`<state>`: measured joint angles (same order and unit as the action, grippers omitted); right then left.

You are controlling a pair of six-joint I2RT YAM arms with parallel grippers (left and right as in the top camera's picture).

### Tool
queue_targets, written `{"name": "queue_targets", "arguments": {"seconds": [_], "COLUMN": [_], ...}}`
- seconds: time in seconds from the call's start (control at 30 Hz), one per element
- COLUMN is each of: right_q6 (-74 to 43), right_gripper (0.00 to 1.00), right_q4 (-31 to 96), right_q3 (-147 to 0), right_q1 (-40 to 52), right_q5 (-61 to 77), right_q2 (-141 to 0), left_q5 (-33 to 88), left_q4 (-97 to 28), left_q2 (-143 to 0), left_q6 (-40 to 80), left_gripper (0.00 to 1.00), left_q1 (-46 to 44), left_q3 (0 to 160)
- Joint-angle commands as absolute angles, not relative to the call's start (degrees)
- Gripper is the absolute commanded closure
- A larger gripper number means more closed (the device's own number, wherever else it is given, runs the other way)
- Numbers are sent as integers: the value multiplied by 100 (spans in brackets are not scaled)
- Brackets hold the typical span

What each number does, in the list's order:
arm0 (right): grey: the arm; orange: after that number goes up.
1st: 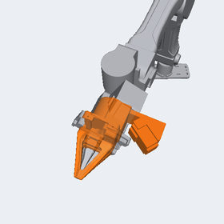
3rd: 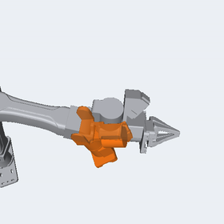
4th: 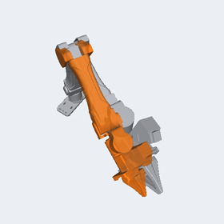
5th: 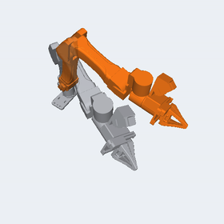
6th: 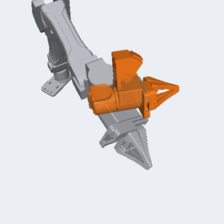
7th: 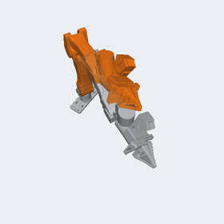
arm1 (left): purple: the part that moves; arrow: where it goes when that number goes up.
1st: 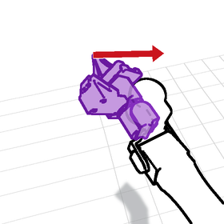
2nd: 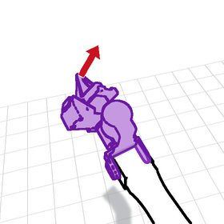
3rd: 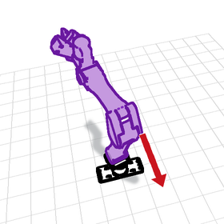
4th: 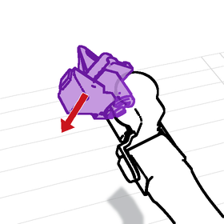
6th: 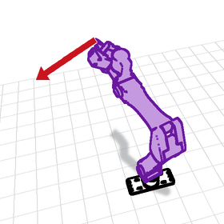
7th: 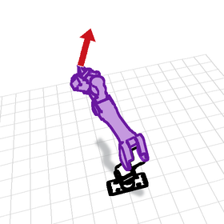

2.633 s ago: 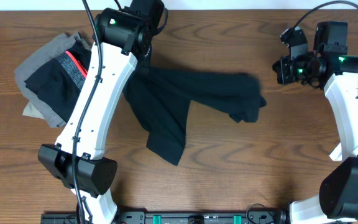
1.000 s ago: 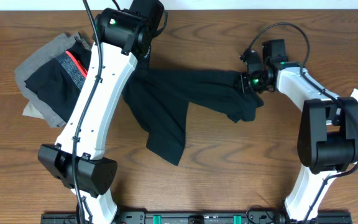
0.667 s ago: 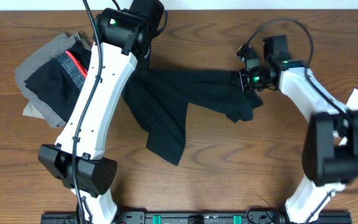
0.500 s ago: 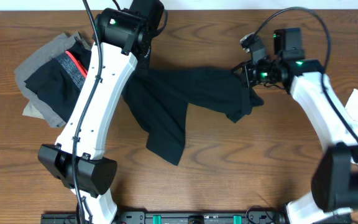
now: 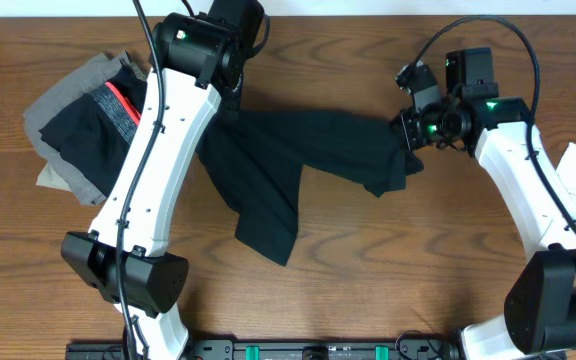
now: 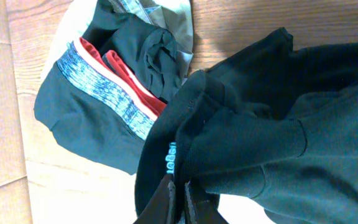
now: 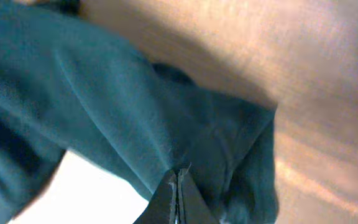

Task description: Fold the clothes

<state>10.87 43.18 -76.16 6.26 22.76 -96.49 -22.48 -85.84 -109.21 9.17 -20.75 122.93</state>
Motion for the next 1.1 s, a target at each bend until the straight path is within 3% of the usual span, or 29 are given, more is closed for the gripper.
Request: {"name": "queue_targets", "arguments": {"seconds": [0.0, 0.27, 0.47, 0.8, 0.9, 0.93, 1.0, 1.07], "right_q6": [1619, 1656, 414, 2193, 2386, 2386, 2322, 1922], "right_gripper": [99, 99, 99, 99, 98, 93, 72, 62], "right_q4": [4718, 5210, 5658, 6213, 6292, 6292, 6270, 6189], "right_q3": [-7627, -7627, -7627, -7627, -7627, -7627, -7627, -7627], "right_q1": [751, 1037, 1179, 1238, 1337, 1361, 1374, 1363], "right_q5": [2565, 2145, -12, 2521, 2628, 2569, 2423, 1962], "right_q2": [-9666, -9666, -9666, -9666, -9666, -9666, -9666, -9666], "left_q5": [-2364, -2438, -2515, -2628, -2626, -2626, -2626, -2626], "left_q4": [-8606, -8608, -8615, -8606, -8606, -8604, -8604, -8604], "left_q2": [-10853, -10853, -10851, -10851, -10851, -10851, -10851, -10853], "left_q6": [972, 976, 976, 976, 976, 976, 976, 974], "left_gripper": [94, 94, 94, 94, 94, 94, 94, 94], "left_q1": [-2032, -2032, -2032, -2025, -2025, -2025, -2025, -2025], "left_q3": [12339, 12342, 12342, 12342, 12342, 12342, 12342, 12342]}}
